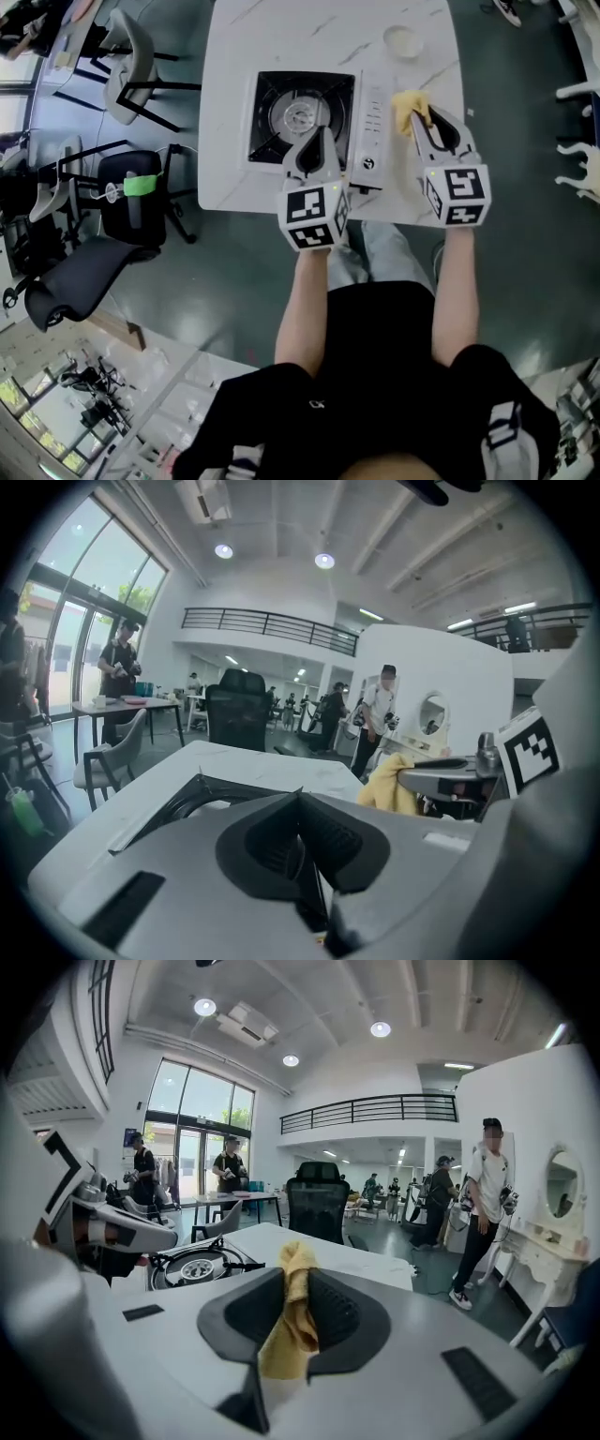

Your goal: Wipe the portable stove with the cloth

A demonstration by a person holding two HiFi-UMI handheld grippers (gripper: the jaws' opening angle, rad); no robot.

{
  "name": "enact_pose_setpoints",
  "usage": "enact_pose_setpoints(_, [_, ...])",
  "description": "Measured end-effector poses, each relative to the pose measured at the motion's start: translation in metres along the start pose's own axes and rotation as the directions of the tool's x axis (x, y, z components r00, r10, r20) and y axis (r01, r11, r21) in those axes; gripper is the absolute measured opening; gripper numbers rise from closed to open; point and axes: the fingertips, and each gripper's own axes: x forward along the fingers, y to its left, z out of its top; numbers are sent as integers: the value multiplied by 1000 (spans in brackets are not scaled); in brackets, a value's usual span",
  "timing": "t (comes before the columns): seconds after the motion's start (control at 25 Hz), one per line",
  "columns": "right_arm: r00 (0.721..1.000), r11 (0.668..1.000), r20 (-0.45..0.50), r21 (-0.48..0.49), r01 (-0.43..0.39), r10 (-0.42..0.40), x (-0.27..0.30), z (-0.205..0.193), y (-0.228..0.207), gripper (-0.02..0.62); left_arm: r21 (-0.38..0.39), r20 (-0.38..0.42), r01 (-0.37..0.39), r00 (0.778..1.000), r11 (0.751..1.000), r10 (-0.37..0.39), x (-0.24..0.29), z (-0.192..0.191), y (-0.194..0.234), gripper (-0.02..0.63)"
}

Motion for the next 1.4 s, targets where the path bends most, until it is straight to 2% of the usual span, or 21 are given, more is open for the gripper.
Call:
enact_pose_setpoints(0.08, [1000,1000,1,-16,-13,13,16,2,-9,69,-2,-20,-16,1000,1000,16,6,-7,0,-3])
enact_pose_setpoints(0.24, [997,986,-14,-146,-82,81,55,10,-13,69,-11,-36,-57,998,998,57,14,-12,5,-3])
enact_pose_setpoints(0.4, [984,956,-38,-234,-177,173,90,8,-2,69,-18,-43,-86,995,996,85,22,-14,7,-3])
enact_pose_setpoints(0.52, [965,920,-88,-292,-262,247,113,-5,13,68,-24,-52,-101,994,995,100,26,-17,6,-3])
enact_pose_setpoints(0.6, [956,905,-107,-306,-294,275,122,-14,20,67,-28,-62,-115,992,993,113,26,-21,7,-3])
enact_pose_setpoints(0.76, [955,891,-103,-342,-298,279,133,-24,25,64,-41,-67,-141,988,989,138,23,-29,13,-3])
enact_pose_setpoints(1.04, [914,820,-184,-402,-407,363,127,-32,35,54,-63,-70,-156,986,986,152,15,-40,14,-3])
enact_pose_setpoints(1.16, [909,821,-186,-390,-417,374,125,-33,36,54,-55,-68,-155,986,986,151,13,-37,14,-3])
enact_pose_setpoints(1.4, [923,837,-189,-388,-385,336,119,-35,40,51,-52,-79,-131,989,990,127,9,-42,14,-3])
